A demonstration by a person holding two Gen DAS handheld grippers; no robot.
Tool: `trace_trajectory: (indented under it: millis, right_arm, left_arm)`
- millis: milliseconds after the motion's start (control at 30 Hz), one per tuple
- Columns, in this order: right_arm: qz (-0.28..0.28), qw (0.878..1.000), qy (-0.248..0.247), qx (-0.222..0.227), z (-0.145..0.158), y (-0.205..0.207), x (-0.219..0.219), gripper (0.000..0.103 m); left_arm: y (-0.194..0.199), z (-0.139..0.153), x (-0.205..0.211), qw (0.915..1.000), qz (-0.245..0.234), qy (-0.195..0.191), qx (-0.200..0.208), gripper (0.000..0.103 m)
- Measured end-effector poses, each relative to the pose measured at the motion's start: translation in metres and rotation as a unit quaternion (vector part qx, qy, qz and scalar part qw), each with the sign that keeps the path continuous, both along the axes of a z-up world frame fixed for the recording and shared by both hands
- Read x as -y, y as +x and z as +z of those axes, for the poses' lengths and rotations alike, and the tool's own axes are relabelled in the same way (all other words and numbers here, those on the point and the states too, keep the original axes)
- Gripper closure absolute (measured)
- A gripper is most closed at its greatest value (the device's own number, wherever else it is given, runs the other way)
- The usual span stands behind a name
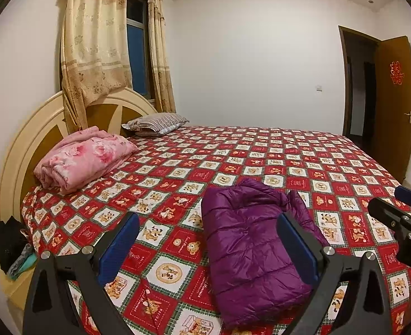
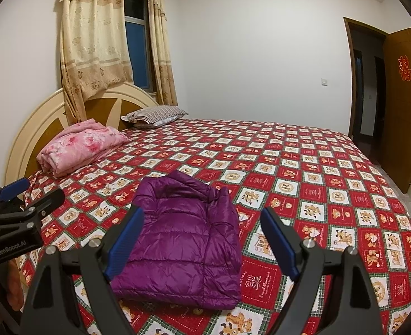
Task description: Fold large clothes
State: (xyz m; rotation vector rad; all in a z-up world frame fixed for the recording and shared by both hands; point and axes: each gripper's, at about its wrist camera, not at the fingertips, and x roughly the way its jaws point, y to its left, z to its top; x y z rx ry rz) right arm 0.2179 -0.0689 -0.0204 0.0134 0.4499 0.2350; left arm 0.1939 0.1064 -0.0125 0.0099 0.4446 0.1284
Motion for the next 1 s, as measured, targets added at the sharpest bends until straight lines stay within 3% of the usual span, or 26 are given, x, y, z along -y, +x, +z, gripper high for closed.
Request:
trace_trajectory:
  millis: [1000]
  right_arm:
    - [0.006, 1.0, -0.002, 0.015, 0.006, -0.0018, -0.0025, 0.015]
  left_arm:
    - [-0.0027, 0.0072, 0.0006, 0.9995, 0.0, 0.014, 0.027, 0.004]
